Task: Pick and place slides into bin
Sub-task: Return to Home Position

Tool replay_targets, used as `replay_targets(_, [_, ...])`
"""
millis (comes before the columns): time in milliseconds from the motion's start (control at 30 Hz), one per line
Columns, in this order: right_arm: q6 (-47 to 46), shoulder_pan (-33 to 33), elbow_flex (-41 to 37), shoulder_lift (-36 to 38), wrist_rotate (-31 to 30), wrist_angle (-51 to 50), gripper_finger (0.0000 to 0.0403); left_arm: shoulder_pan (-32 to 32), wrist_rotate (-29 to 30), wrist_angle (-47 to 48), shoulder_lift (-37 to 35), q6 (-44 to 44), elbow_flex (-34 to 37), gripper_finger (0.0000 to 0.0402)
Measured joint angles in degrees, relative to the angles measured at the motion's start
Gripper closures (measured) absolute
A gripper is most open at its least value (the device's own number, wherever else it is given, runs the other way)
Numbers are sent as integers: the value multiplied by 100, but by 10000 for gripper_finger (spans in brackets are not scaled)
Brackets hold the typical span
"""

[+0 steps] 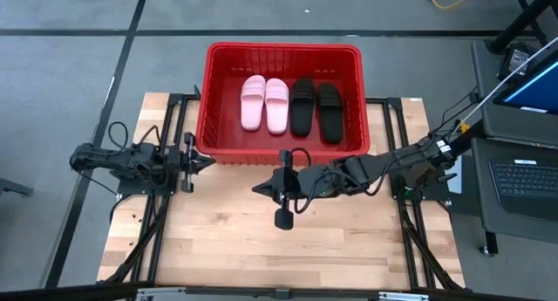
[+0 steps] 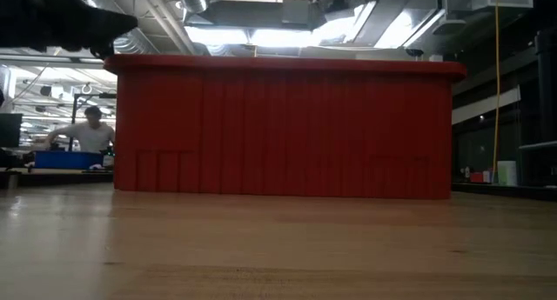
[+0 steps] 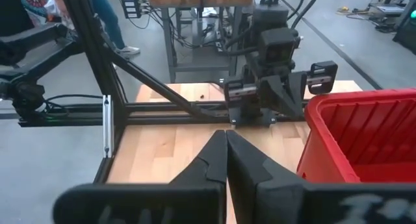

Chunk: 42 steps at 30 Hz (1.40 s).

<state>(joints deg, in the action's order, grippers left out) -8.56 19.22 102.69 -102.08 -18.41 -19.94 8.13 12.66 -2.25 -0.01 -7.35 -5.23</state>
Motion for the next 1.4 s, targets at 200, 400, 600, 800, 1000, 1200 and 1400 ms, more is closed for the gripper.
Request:
replay_targets(200, [-39,0,0,0,-2,1,395,-315,-365,-834,0,55,376,400])
replay_targets(400, [-43,0,0,0,-2,8,395,-558,-519,-1072,0,36,478,399])
replay_targets(600, [-39,-33,0,-2,-43,201,395,-653,-436,-1330,0,77,480,400])
replay_targets(800, [272,-136,0,-6,-1187,464,395,-727,77,-1784,0,-196,480,400])
replay_targets(1000, [349,-220,-7,-34,-1264,539,395,-729,296,-1919,0,-665,480,397])
replay_targets(1200, [585,-231,-853,-52,-1260,1674,395,-729,736,-1646,4,-573,480,400])
replay_targets(1400, [304,-350,-1853,93,-1245,2596,395,-727,851,-1610,4,-544,480,396])
